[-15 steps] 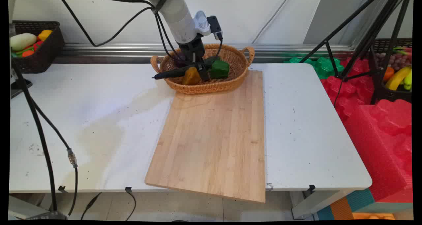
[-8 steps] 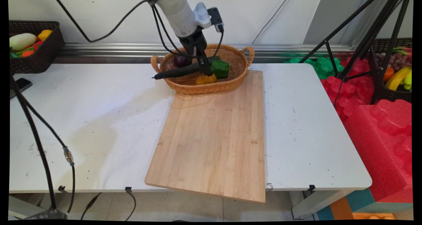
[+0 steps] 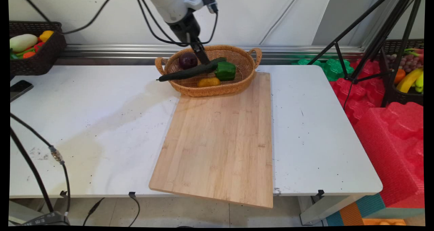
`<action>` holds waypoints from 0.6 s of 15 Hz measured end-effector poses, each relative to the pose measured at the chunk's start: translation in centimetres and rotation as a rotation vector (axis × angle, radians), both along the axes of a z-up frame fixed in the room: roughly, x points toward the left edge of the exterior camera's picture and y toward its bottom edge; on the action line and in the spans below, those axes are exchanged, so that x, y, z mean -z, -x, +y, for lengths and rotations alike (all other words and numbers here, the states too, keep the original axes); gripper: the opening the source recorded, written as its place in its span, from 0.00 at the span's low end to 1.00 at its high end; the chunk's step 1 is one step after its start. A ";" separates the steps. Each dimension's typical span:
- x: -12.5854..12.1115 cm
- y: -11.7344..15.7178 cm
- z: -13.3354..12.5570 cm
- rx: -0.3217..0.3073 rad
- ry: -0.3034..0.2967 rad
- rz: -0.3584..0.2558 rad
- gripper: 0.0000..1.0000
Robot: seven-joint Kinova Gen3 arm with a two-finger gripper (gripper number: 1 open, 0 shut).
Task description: Pick up the cucumber from the vegetable basket
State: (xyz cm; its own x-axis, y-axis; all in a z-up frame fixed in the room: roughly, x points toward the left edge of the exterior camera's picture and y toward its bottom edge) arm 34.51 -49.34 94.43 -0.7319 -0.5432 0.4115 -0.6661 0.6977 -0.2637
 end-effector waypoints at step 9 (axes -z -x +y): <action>1.5 -3.9 2.4 -0.150 -0.072 -0.015 1.00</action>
State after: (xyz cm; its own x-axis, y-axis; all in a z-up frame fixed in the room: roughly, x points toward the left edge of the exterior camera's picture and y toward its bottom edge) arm 38.36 -46.96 92.94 -0.6458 -0.6748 0.3572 -0.7608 0.6079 -0.2270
